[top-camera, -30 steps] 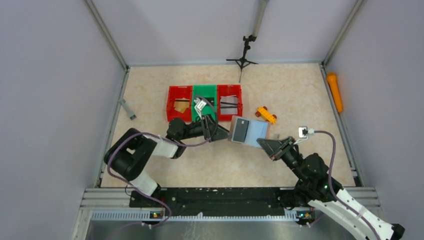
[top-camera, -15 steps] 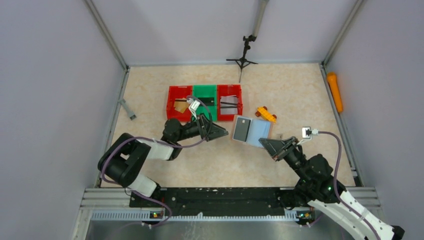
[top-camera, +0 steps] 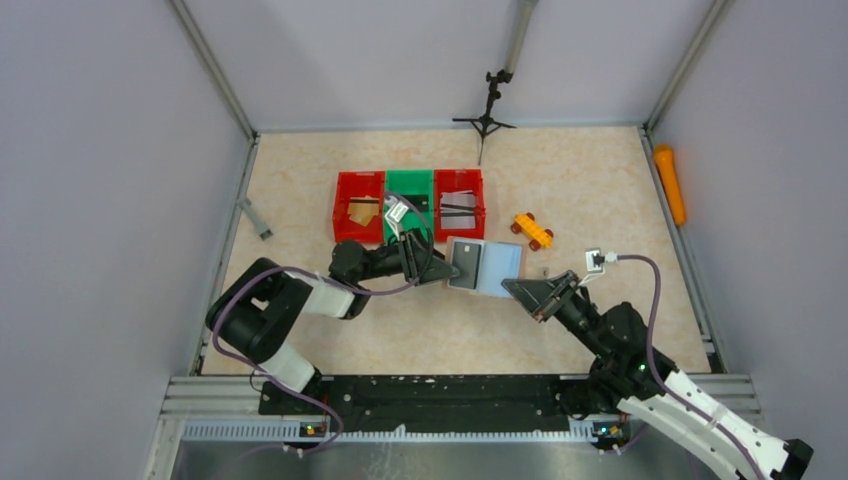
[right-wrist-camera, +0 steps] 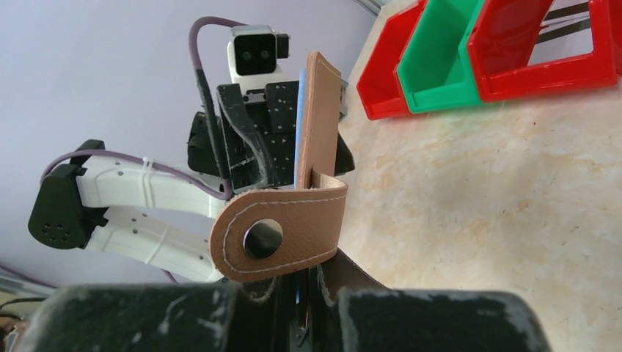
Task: Take the credit cards out of the card holder
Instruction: Remove the credit card from the card holder.
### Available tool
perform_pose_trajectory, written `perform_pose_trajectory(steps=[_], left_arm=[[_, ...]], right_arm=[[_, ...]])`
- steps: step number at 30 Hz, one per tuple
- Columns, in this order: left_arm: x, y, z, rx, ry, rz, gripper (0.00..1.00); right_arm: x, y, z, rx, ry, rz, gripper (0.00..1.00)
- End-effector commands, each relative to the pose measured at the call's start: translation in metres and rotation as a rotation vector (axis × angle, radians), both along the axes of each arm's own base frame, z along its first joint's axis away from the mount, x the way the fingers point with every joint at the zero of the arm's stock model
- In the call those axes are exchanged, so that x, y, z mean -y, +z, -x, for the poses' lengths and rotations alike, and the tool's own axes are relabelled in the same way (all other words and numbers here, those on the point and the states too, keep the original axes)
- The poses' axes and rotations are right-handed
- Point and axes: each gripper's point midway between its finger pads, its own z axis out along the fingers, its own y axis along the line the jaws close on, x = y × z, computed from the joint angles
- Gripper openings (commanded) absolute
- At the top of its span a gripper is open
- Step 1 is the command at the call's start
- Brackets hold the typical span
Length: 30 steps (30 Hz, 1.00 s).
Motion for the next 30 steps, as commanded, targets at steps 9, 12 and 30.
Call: perform_pose_trajectory(steps=[9,12,30], left_arm=[[0.006,0.011,-0.001,0.076,-0.035,0.019,0.0],[0.007,0.003,-0.006,0.067,-0.012,-0.021,0.0],[0.008,0.0,-0.009,0.107,0.054,-0.09,0.0]], right_arm=[[0.027,-0.013,-0.016,-0.074,-0.161,0.159,0.34],[0.045,-0.025,-0.02,-0.117,-0.238,0.267,0.59],[-0.013,0.047,0.027,0.218,0.184,0.232,0.51]])
